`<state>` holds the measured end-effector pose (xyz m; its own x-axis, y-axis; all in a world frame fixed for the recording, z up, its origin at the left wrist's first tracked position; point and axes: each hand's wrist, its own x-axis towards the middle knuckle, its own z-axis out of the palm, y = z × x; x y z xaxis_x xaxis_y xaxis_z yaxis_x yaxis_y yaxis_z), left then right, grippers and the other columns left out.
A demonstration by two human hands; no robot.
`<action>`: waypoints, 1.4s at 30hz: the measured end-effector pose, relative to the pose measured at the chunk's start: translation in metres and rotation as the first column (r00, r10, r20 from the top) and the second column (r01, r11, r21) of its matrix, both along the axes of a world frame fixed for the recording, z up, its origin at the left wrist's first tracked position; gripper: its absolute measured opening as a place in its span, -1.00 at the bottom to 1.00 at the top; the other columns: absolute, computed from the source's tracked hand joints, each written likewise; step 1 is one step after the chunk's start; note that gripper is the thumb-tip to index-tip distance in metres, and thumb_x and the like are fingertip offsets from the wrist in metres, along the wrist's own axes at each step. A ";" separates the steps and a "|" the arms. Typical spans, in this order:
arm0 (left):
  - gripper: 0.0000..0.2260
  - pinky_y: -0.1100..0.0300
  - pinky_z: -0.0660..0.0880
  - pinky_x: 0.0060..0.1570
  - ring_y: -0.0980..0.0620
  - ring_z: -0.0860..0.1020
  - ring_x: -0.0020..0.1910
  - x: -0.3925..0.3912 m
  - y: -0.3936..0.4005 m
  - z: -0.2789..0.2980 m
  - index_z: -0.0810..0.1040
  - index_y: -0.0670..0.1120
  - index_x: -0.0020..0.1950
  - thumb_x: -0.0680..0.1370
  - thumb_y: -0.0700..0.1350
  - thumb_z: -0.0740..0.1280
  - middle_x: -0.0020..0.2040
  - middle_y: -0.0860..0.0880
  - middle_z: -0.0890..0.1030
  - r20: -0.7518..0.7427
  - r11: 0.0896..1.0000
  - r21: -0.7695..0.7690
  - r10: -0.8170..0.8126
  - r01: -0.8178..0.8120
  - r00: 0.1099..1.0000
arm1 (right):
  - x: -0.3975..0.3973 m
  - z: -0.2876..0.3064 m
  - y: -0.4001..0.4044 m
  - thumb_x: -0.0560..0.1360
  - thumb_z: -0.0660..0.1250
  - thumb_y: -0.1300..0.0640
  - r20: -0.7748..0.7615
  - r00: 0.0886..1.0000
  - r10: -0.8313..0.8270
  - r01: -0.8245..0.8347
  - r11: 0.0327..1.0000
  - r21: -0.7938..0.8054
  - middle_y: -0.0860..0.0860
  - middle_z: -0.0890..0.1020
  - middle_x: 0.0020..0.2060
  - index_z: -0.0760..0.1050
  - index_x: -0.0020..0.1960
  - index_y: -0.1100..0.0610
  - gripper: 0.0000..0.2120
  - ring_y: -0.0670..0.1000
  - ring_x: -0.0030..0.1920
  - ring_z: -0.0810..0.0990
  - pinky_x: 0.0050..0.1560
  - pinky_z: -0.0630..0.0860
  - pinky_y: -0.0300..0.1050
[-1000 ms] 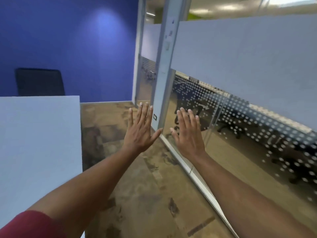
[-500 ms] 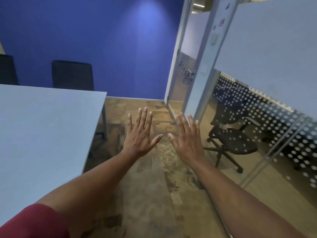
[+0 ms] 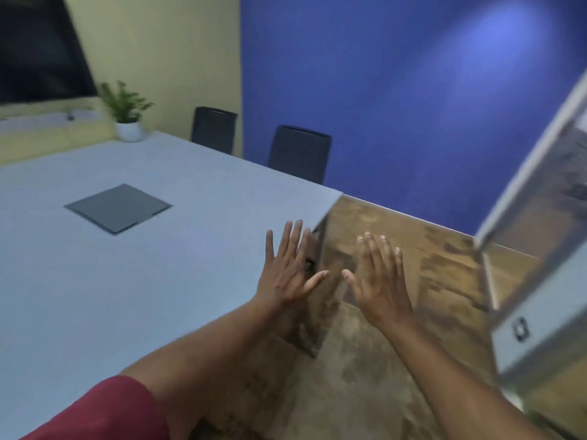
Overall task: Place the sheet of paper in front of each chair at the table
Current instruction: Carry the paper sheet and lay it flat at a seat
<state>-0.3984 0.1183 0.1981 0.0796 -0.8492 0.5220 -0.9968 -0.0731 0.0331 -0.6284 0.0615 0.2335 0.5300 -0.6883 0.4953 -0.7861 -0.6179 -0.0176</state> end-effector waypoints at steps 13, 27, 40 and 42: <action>-0.11 -0.33 -0.33 0.66 -0.14 -0.28 0.75 0.128 0.004 -0.019 -0.20 -0.09 0.77 0.67 0.48 -0.06 0.78 -0.11 -0.26 -0.046 0.808 0.087 0.587 -0.583 0.808 | 0.208 -0.013 -0.114 0.67 -0.16 -0.35 -0.097 0.841 0.533 -0.518 0.844 0.140 0.08 0.01 0.74 -0.03 0.73 0.09 -0.22 0.22 0.72 -0.01 0.67 0.01 0.36; -0.09 -0.42 -0.02 0.65 -0.19 -0.08 0.77 0.328 -0.042 -0.109 -0.01 -0.15 0.77 0.66 0.48 0.00 0.79 -0.16 -0.05 -0.185 0.668 0.223 0.744 -0.710 0.642 | 0.448 -0.076 -0.205 0.72 -0.05 -0.28 -0.166 0.655 0.737 -0.681 0.671 0.295 0.05 0.05 0.74 -0.02 0.74 0.09 -0.28 0.14 0.73 -0.04 0.68 0.05 0.29; -0.02 -0.48 0.10 0.60 -0.20 0.01 0.76 0.393 -0.032 -0.194 0.08 -0.15 0.77 0.61 0.56 0.00 0.78 -0.15 0.06 -0.203 0.673 0.416 0.725 -0.612 0.658 | 0.579 -0.165 -0.234 0.64 -0.10 -0.35 -0.130 0.492 0.861 -0.671 0.470 0.573 0.02 0.08 0.73 -0.03 0.73 0.07 -0.21 0.14 0.73 0.01 0.70 0.03 0.21; 0.01 -0.48 0.15 0.59 -0.21 0.04 0.75 0.400 -0.039 -0.203 0.11 -0.16 0.76 0.59 0.58 -0.02 0.77 -0.15 0.09 -0.194 0.677 0.460 0.708 -0.574 0.679 | 0.595 -0.178 -0.247 0.62 -0.10 -0.37 -0.140 0.446 0.884 -0.680 0.437 0.589 0.04 0.10 0.73 -0.01 0.73 0.08 -0.19 0.15 0.72 0.04 0.69 0.05 0.21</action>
